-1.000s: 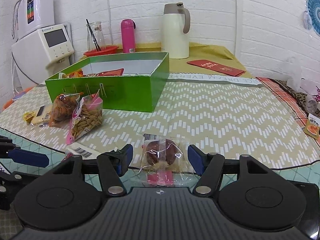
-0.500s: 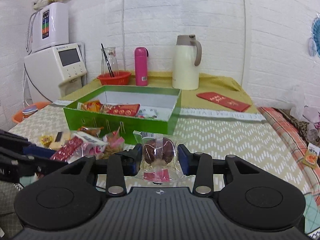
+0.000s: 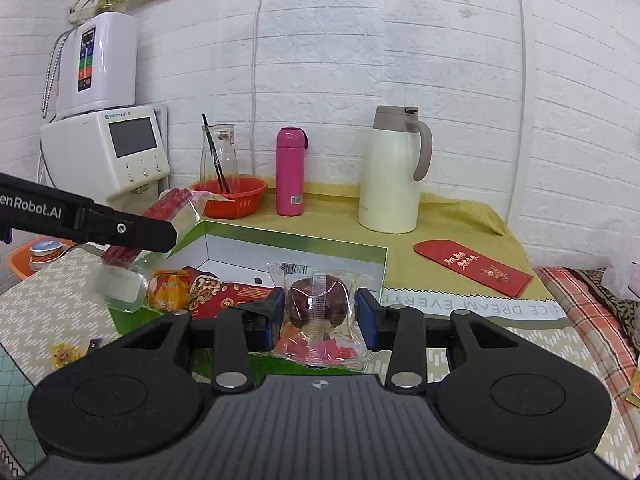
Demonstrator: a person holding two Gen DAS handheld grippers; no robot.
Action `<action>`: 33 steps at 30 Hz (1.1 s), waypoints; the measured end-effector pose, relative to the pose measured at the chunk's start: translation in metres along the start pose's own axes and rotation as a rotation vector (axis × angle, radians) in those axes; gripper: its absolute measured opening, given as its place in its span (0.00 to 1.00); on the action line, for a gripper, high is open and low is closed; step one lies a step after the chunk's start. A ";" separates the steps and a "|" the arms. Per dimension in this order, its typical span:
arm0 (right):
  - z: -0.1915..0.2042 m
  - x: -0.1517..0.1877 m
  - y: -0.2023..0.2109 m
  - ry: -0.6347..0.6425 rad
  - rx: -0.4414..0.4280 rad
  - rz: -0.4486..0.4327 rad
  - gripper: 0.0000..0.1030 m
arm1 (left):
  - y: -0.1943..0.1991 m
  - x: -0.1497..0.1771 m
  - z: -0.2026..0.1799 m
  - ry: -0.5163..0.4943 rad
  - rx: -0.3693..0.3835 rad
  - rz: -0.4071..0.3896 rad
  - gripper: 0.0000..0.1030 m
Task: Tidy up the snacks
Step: 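Carry both held snacks into the green box and open both grippers, then move the right gripper to the pink sunflower-seed bag and grasp it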
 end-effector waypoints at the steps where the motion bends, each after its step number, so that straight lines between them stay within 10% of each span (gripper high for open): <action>1: 0.000 0.000 -0.007 -0.007 0.000 0.008 0.65 | -0.008 -0.002 0.005 -0.002 -0.009 0.006 0.27; 13: 0.009 0.016 -0.072 -0.007 -0.034 0.089 0.67 | -0.077 0.019 0.049 0.045 -0.052 0.133 0.32; 17: 0.018 0.023 -0.081 0.065 -0.048 0.083 0.83 | -0.077 0.019 0.058 0.080 -0.061 0.073 0.68; 18: 0.019 0.023 -0.080 0.080 -0.046 0.066 1.00 | -0.074 0.016 0.059 0.089 -0.067 0.034 0.70; 22: 0.017 0.018 -0.070 0.107 -0.020 -0.004 1.00 | -0.071 0.011 0.065 0.060 -0.166 0.009 0.86; 33: 0.010 0.019 -0.053 0.084 0.005 0.014 1.00 | -0.048 0.010 0.057 0.019 -0.223 -0.007 0.87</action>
Point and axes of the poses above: each gripper's, at about its wrist camera, not at the fingertips, and y roughly against the way its jaws point, z to its left, x to its underside, the point moved 10 cm from there along -y, roughly the way its jaws point, and after that the axes turned 6 degrees about x, right-handed, at the moved point
